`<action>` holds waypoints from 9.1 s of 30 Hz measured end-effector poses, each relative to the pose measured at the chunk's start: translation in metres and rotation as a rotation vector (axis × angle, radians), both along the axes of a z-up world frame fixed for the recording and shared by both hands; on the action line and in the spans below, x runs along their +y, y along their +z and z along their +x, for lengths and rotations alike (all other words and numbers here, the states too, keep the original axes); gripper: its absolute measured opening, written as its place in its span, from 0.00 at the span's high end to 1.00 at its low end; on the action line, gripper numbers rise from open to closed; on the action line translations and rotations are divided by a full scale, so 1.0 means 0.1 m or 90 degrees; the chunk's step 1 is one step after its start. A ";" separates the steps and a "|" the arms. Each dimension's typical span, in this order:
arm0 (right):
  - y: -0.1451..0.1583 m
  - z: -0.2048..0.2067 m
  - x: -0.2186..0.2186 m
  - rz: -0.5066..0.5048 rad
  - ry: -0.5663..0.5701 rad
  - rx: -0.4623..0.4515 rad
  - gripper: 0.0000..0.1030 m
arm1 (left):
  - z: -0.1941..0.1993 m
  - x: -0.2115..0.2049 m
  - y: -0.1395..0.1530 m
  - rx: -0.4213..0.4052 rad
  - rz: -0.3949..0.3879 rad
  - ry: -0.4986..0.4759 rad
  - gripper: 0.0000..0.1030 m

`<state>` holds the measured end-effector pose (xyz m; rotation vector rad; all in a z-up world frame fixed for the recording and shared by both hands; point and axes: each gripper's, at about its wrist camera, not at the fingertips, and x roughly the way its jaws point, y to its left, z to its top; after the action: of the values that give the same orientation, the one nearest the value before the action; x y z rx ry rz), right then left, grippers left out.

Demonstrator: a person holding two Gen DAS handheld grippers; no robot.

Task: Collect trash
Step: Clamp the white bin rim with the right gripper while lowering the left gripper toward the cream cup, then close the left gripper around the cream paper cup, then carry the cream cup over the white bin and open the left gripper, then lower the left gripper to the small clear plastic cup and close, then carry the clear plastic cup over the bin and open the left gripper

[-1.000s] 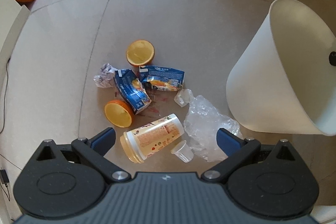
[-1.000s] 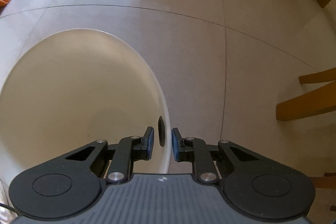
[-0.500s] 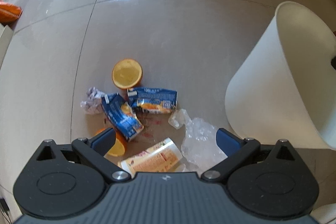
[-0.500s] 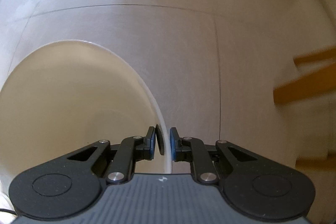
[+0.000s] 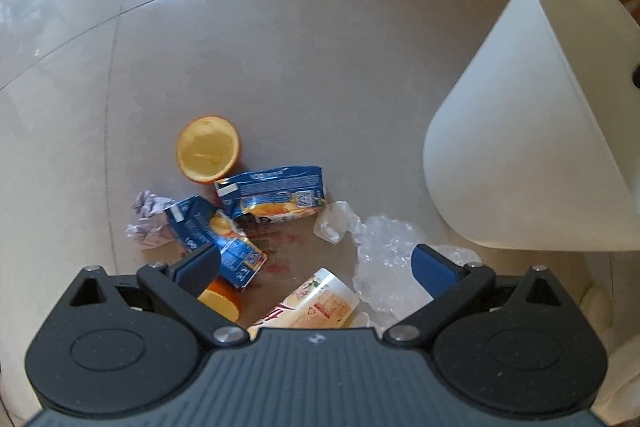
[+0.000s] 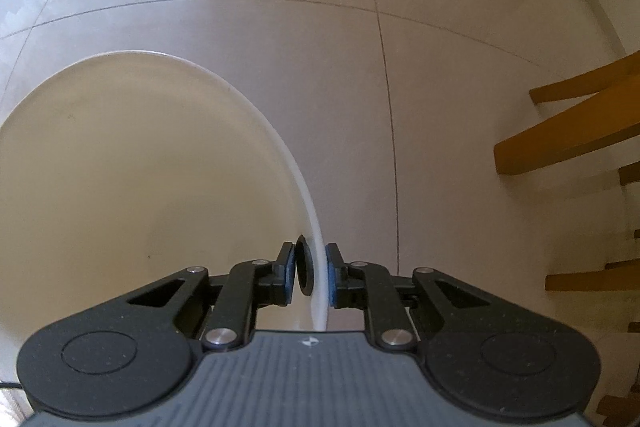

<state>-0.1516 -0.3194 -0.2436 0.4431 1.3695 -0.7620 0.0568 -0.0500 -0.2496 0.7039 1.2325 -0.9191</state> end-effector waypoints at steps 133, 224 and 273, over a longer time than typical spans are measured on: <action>-0.04 -0.27 -0.18 0.064 -0.016 -0.044 0.84 | -1.08 -1.55 1.34 -0.017 -0.074 -0.348 0.19; 0.03 -0.18 -0.07 0.041 -0.020 -0.030 0.85 | -0.96 0.49 -1.48 -0.067 0.033 -0.266 0.55; 0.02 -0.20 -0.12 0.052 -0.017 -0.032 0.85 | -1.25 -1.06 1.54 -0.093 -0.142 -0.369 0.15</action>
<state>-0.1720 -0.3312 -0.2416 0.5421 1.3530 -0.7145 -0.0681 -0.1557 -0.0954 0.9506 0.7850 -1.4276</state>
